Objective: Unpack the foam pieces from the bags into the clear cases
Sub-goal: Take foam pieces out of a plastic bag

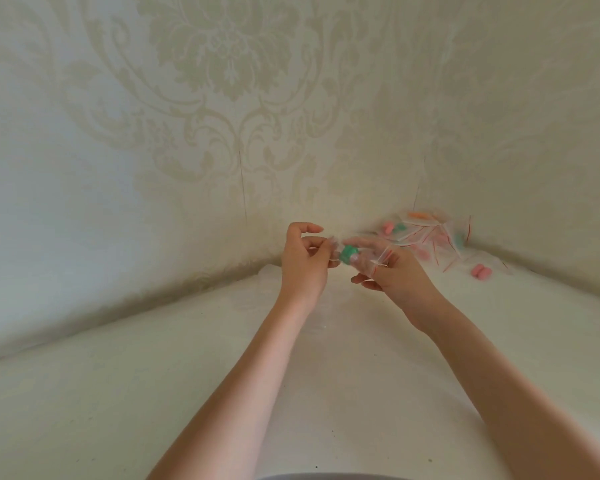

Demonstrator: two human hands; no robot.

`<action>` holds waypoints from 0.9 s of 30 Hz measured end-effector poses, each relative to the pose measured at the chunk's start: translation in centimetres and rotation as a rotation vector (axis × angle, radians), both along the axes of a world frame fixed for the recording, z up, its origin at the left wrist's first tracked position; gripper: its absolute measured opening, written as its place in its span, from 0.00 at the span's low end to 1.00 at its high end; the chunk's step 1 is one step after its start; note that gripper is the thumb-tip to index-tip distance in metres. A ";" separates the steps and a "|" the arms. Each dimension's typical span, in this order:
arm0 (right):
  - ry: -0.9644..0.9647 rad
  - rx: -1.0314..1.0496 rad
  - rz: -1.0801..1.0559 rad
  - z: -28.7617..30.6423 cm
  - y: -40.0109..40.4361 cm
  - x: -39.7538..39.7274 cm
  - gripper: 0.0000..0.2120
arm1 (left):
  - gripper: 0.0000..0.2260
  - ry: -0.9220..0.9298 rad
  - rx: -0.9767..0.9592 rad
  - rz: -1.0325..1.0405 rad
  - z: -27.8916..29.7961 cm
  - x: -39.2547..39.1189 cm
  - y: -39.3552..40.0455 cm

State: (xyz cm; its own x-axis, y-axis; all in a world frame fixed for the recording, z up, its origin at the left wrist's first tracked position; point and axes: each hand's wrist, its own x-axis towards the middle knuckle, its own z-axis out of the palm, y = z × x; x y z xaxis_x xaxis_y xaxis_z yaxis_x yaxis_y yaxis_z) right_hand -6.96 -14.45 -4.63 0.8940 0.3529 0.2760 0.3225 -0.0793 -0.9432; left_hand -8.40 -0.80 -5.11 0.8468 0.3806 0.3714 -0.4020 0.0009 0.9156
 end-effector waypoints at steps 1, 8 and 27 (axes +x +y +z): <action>-0.002 0.003 -0.005 -0.1 0.1 0.1 0.07 | 0.09 0.003 -0.044 0.009 0.0 0.1 0.1; -0.085 0.006 -0.006 0.1 0.1 0.2 0.04 | 0.07 0.059 -0.278 -0.044 0.1 0.4 -0.1; -0.188 -0.158 -0.081 -0.1 0.8 0.1 0.08 | 0.07 -0.061 0.380 0.408 -0.7 0.0 0.2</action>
State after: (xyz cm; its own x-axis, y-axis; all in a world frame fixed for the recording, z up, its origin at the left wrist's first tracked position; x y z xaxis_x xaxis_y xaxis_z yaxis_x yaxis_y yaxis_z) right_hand -6.86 -13.63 -4.71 0.8593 0.3340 0.3874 0.4779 -0.2542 -0.8408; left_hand -8.42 -0.58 -5.83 0.6319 0.5023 0.5903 -0.3529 -0.4916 0.7961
